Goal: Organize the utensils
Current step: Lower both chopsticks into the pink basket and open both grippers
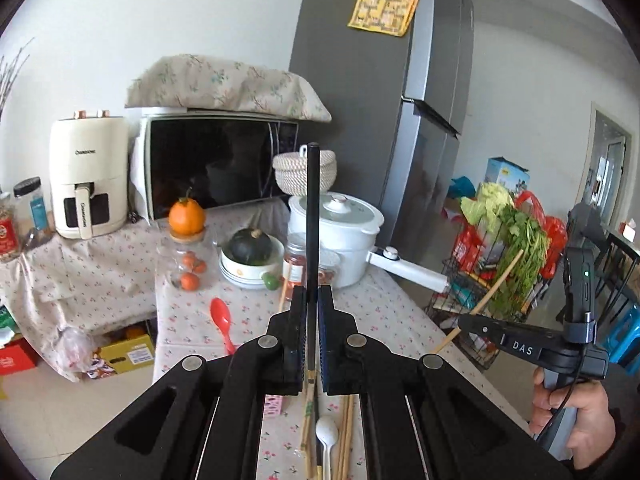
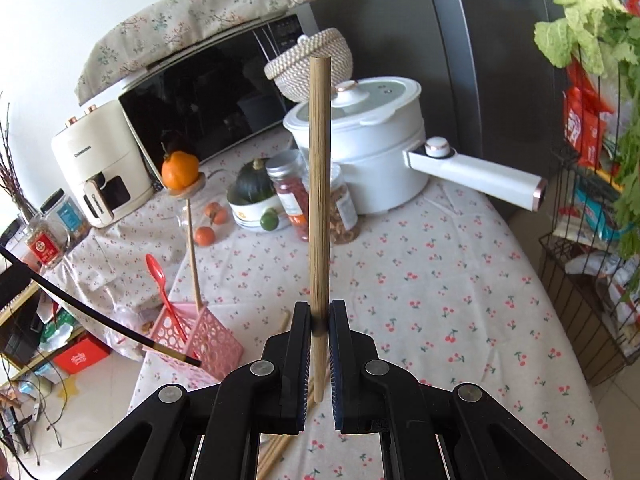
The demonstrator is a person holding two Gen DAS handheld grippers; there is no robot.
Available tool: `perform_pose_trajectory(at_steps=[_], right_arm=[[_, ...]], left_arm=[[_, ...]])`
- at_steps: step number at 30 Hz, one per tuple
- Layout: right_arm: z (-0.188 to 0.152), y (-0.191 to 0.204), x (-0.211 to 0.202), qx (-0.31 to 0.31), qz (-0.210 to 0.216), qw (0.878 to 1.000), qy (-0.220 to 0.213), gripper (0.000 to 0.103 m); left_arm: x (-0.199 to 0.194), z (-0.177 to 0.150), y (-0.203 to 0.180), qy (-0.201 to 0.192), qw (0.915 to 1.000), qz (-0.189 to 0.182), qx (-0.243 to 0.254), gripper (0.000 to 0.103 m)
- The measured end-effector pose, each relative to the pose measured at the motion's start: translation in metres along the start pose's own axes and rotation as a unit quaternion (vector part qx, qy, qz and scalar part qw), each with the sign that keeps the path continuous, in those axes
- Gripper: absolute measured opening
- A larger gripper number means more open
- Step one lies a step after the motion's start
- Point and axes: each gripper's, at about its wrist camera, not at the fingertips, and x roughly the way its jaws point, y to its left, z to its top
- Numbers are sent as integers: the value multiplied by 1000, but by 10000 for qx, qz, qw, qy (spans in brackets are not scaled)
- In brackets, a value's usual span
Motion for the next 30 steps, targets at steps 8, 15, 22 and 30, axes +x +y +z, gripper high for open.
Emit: perform_pose_trajectory(at_steps=[8,15,22,30], right_arm=[[3,38,18,-155,239,9995,-124,5],[1,62,32,-274,356,9989,-138,5],[-3,71,35,-330,435,9984,-148,5],[-5,84,36,-447,614,9969,-195,5]], left_arm=[[14,5,43,-278,9979,569,-139,5],[50,-7,47,50,9978,653,-40,5],[91,-21,49,617,9949,790,150,5],[120,-36,64,1128,9915,640,-129,8]])
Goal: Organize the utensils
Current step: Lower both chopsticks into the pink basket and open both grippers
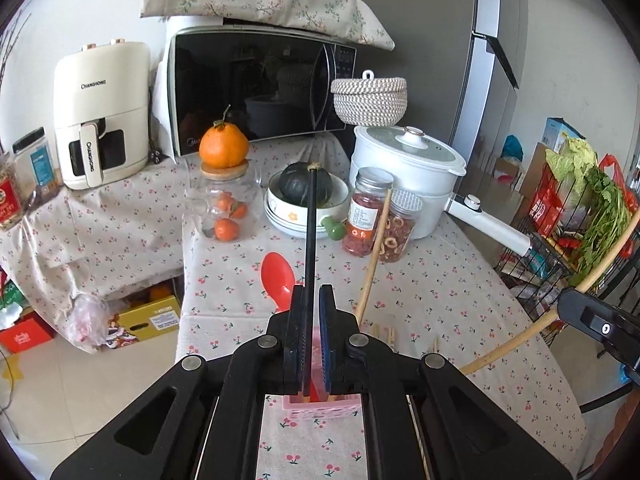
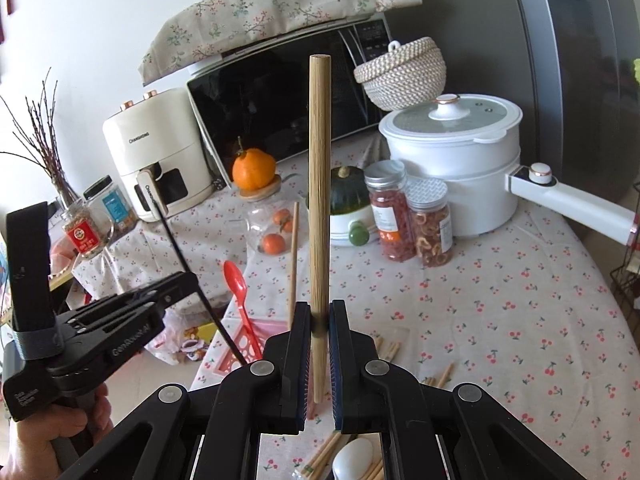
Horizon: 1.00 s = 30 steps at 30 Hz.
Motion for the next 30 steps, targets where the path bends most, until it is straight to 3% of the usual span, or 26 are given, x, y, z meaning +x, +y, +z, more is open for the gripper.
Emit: perform_pose_trajectory(at_steps=[2,5,6,11,20,30], right_arm=[[0,4,2,-22,49,10000,-18,5],[0,11,3,-48,108,9999,-46,5],[0,13,4,-50,125,9999,-53,5],[4,24,10,-96,155,9997,-158,5],[6,45,39,-272,148,9992,-241,6],[-11,60,94,-566,-22,9973,470,6]], left_arm=[[-1,-1,3,78,9999,-71,-120,15],[-8,-4,8,110,9995,-152,-260,48],[-11,-6,9,108,9994,-154,-278,54],[-26,-18,19,279,9991,-124,-304,68],[-36,-41,50,720,9952,-101,-656,73],[-33,-50,55,910,9938,-137,-618,74]])
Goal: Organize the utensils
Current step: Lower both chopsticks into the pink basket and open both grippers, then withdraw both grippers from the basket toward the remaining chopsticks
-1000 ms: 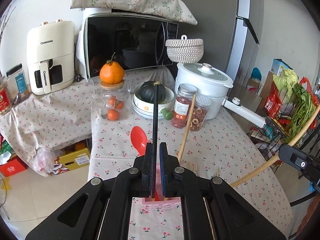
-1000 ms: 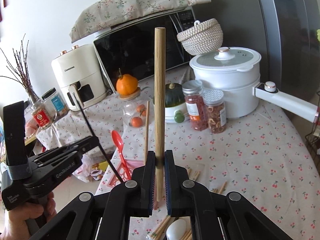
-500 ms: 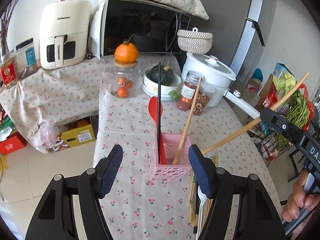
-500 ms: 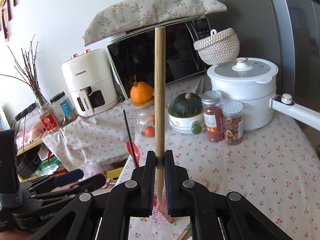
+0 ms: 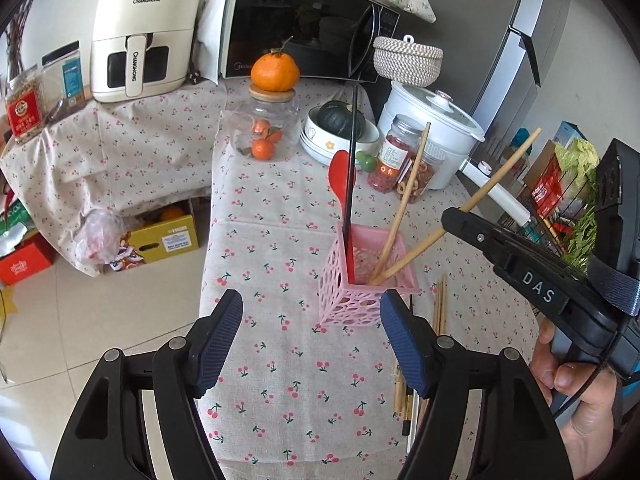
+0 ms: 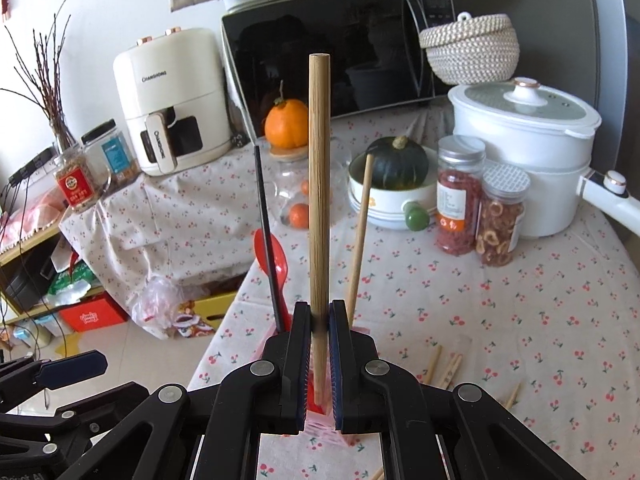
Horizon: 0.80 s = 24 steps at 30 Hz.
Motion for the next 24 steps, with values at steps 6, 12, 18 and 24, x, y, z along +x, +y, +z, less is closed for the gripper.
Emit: perform_pose_trajectory(at_steps=[6,12,18,24], right_arm=[[-5,-7,13,245,277,9988,323,15],[1,-22,-18,465,408,9981,41,40],[-1,-46,-56,539,266,9980,-179,63],[-11,-75,-81,548,-24,9982,-229,76]], left_arm=[[0,0,-7,27,9999,-128,44,75],[0,-4,-18,61,9997,-173,156,80],[4,-12,-36,174,9990,-209,354,85],[14,-26,-56,351,9975,-233,573,89]])
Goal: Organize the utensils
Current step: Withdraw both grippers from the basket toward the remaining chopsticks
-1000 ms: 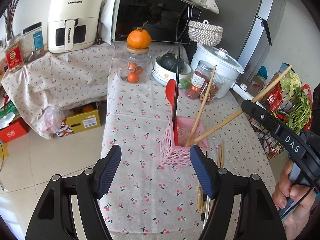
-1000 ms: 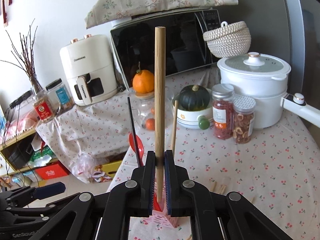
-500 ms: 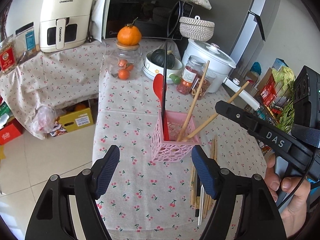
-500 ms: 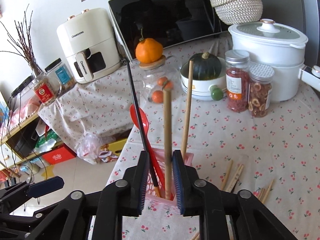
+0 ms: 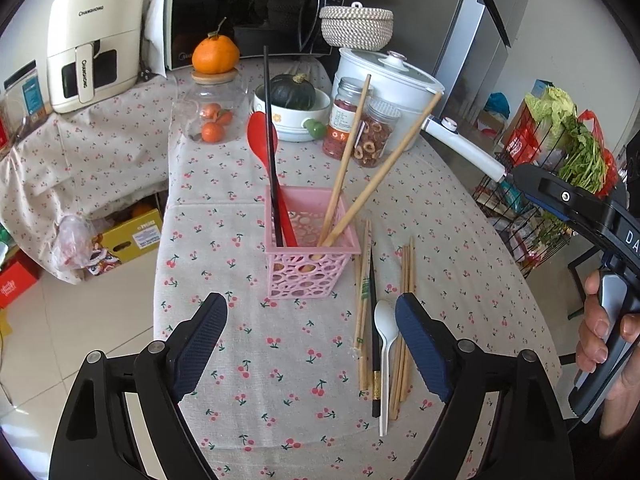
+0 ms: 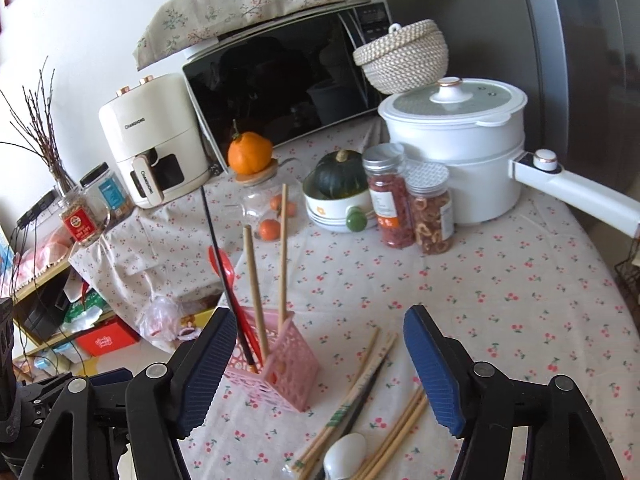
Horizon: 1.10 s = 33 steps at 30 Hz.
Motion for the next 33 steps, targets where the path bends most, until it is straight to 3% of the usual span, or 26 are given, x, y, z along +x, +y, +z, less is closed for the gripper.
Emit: perform_pose_trajectory(at_steps=[10,19,27,33], right_arm=[[-45,-37,30,-358,-767,9932,804,83],[-81,-64,83,-478,-1050,9815,1526,83],[-93,-79,113,-550,-1388,9722,1807,82],[-98,-80,125,-593,-1416,9688,1944,82]], left_arm=[[51,-27,-13,728,9970,-89,-243,90],[67,-37,-17,700,9975,47,-33,90],[69,-39,-12,760,9971,78,33,90],[67,-39,-15,765,9970,28,117,90]])
